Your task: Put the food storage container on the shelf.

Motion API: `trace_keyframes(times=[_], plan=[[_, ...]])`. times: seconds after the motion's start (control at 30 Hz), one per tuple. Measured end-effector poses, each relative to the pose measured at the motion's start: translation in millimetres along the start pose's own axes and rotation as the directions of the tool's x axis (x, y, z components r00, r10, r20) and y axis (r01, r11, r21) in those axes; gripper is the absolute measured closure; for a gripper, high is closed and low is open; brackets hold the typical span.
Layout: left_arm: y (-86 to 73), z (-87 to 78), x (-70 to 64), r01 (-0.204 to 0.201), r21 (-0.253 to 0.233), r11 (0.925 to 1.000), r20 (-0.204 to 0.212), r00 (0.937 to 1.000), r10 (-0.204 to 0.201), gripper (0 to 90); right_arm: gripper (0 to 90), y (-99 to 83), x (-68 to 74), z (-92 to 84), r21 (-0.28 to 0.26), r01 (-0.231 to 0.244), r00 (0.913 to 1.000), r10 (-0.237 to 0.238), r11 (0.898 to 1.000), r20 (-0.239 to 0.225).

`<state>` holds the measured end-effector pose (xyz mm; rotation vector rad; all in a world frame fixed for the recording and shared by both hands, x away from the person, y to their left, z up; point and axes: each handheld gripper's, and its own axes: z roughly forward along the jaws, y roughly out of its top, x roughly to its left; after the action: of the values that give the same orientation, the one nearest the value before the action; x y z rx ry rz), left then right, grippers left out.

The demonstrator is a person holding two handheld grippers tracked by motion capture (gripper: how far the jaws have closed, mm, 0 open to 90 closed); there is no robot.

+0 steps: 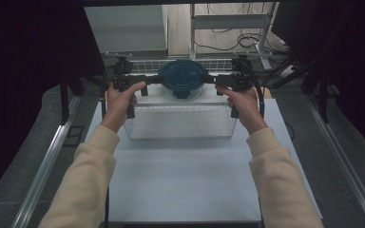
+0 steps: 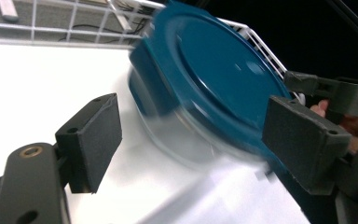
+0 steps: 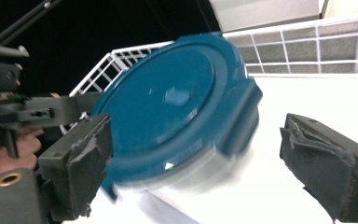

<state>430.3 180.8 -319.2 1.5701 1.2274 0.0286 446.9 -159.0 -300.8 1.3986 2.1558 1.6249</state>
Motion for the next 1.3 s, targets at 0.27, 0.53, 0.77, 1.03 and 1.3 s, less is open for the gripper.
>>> trace_keyframes(times=[0.27, 0.53, 0.77, 1.03, 1.3], plan=[[-50.0, -33.2, -20.0, -0.135, 0.0, 0.9908, -0.047, 0.9897, 0.135, 19.6, 16.8, -39.6, 3.1, -37.0, -0.016, 0.112, 0.9937, -0.112, 0.994, -0.008], [-98.3, -58.0, -18.9, -0.205, -0.016, 0.9786, -0.057, 0.9773, 0.204, 19.9, 20.0, -81.3, 15.3, -70.7, -0.044, 0.271, 0.9621, -0.272, 0.962, -0.019], [-156.3, -76.1, -4.1, -0.239, 0.003, 0.971, -0.079, 0.9679, 0.238, 20.0, 20.9, -127.0, 5.7, -91.0, -0.058, 0.29, 0.9558, -0.293, 0.955, -0.031], [-198.5, -80.4, 11.6, -0.232, 0.054, 0.9713, -0.118, 0.9644, 0.237, 19.9, 21.6, -183.3, -17.1, -105.0, -0.05, 0.312, 0.9496, -0.313, 0.949, -0.01], [-239.1, -74.9, 22.2, -0.231, 0.126, 0.9649, -0.139, 0.9589, 0.247, 20.0, 21.6, -233.7, -34.5, -103.2, 0.056, 0.32, 0.9471, -0.321, 0.946, 0.008]])
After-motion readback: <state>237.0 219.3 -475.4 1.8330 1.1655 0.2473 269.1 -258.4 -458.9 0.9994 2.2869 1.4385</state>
